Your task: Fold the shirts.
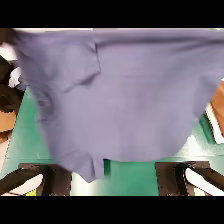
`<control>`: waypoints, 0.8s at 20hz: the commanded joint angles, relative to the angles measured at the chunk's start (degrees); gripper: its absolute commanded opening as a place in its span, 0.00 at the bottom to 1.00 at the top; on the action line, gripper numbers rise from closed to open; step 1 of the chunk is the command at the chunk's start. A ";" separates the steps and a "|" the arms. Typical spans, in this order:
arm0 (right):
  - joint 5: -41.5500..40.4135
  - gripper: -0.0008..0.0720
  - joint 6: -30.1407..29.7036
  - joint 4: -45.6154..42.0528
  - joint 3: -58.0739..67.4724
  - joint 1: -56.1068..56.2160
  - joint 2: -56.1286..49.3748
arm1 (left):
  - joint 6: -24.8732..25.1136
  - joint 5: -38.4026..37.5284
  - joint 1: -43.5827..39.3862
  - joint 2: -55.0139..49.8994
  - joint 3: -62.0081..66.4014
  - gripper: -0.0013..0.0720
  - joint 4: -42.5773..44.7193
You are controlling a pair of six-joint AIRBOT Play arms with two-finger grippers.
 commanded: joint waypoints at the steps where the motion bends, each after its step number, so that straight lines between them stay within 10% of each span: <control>1: -1.49 0.04 -1.18 0.02 -10.34 -0.02 -9.62 | 0.17 4.20 0.07 -12.55 -10.69 0.06 0.28; 9: -5.33 0.04 -1.75 2.97 -6.64 -0.17 -28.61 | 0.20 19.04 0.07 -25.64 -13.29 0.06 0.35; 16: -1.57 0.04 -3.23 2.49 -8.83 -0.76 -22.91 | 5.31 -2.99 0.83 -25.66 -9.29 0.06 -0.72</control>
